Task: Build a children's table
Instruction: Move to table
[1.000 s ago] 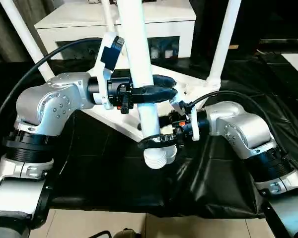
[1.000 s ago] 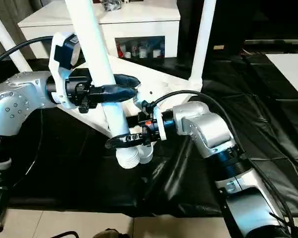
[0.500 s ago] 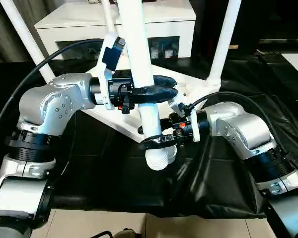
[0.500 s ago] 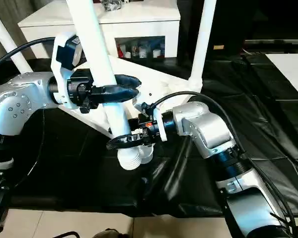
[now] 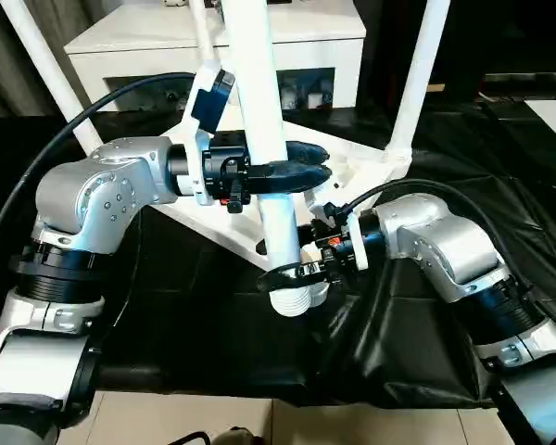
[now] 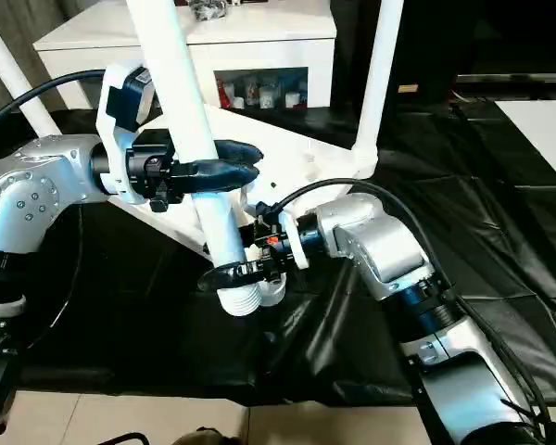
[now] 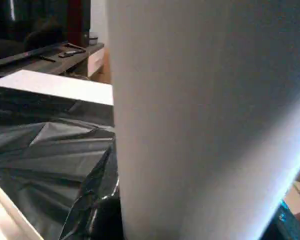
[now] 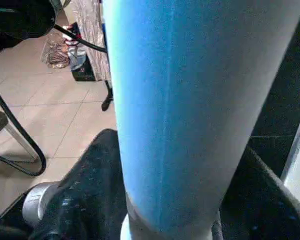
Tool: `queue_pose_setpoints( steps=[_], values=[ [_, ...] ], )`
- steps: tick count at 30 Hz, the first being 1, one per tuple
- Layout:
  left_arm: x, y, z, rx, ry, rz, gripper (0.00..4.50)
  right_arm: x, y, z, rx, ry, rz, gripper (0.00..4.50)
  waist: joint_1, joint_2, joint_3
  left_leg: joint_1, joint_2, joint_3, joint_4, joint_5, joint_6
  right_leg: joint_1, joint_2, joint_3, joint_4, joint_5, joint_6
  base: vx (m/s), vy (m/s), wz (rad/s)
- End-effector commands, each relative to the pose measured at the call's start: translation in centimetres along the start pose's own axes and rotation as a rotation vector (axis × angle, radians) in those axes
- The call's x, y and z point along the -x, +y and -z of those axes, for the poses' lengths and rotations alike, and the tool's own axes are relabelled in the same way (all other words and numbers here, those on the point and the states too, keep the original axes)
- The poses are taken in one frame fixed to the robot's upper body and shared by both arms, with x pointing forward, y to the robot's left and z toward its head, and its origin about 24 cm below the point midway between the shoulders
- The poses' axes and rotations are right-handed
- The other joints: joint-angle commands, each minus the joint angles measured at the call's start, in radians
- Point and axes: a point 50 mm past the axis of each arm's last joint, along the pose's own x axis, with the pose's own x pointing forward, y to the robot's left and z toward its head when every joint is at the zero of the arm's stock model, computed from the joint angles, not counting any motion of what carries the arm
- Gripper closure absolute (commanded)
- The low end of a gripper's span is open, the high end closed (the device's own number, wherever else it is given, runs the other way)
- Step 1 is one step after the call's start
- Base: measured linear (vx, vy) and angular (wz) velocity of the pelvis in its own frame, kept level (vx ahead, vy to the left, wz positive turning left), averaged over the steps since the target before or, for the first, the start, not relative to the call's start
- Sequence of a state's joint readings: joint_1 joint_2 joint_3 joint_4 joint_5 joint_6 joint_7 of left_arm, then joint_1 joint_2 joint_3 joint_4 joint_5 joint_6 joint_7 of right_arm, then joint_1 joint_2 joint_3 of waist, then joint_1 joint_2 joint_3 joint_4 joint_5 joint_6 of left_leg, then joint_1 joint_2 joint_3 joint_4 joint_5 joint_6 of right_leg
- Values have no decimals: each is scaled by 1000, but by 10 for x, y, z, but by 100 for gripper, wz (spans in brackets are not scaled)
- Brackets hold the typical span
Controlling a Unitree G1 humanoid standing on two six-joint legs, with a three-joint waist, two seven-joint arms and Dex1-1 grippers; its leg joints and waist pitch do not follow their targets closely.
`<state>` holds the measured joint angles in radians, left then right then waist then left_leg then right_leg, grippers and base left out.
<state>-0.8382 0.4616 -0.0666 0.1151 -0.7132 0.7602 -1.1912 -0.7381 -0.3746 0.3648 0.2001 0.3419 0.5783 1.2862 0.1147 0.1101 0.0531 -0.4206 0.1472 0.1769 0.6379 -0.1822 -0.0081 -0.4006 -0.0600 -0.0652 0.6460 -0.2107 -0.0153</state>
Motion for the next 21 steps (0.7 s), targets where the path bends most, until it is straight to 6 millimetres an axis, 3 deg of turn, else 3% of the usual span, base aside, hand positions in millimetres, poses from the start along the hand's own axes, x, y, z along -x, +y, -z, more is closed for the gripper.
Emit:
queue_pose_setpoints(
  steps=[1, 6, 13, 16, 18, 21],
  values=[
    [1, -1, -11, -43, -7, 0, 279, -1, 2, 3, -7, 2, -15, 230, 2, -9, -76, 34, 85, -43, -77, -177, 31, 42, -98, 55, -71, -143, -233, 0, 0, 0],
    [1, 0, -11, -44, -11, -7, 280, -2, 3, 4, -16, 4, -36, 263, 2, -9, -76, 34, 85, -42, -76, -172, 33, 43, -98, 55, -71, -136, -235, 0, 0, 0],
    [4, 8, -14, -27, -42, -93, 280, 0, 4, 5, -31, -10, -37, 266, 3, -6, -77, 34, 85, -43, -75, -178, 30, 44, -99, 55, -70, -133, -236, 0, 0, 0],
    [7, 10, -14, 16, -71, -87, 210, 1, 4, 4, -29, -24, -21, 266, 4, -5, -78, 34, 83, -43, -74, -172, 34, 45, -98, 54, -70, -123, -240, 0, 0, 0],
    [10, 13, -12, 25, -84, -106, 201, 4, 3, 3, -27, -41, -3, 266, 3, -10, -79, 34, 83, -42, -73, -170, 36, 45, -98, 54, -71, -120, -240, 0, 0, 0],
    [17, 15, -8, 41, -87, -123, 173, 11, 2, -1, -24, -72, 36, 266, 4, -10, -78, 32, 83, -42, -73, -165, 38, 46, -100, 54, -72, -130, -235, 0, 0, 0]
  ],
)
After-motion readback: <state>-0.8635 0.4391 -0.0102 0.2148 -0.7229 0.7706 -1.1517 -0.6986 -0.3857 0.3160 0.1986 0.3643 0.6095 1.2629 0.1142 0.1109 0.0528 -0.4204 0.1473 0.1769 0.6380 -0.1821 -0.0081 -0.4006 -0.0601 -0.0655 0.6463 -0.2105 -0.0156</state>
